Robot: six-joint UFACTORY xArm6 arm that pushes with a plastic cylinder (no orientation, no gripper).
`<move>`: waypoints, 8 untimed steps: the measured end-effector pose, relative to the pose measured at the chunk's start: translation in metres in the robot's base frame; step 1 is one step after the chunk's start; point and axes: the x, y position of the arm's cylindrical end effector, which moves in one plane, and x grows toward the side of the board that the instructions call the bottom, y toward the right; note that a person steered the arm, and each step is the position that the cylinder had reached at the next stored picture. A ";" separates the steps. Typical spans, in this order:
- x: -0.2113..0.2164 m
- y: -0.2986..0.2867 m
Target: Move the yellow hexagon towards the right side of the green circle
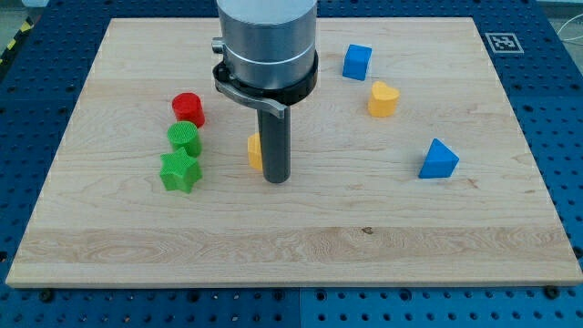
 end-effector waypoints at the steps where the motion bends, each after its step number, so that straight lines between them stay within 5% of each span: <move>1: 0.014 0.017; 3: 0.017 0.046; 8: -0.004 -0.002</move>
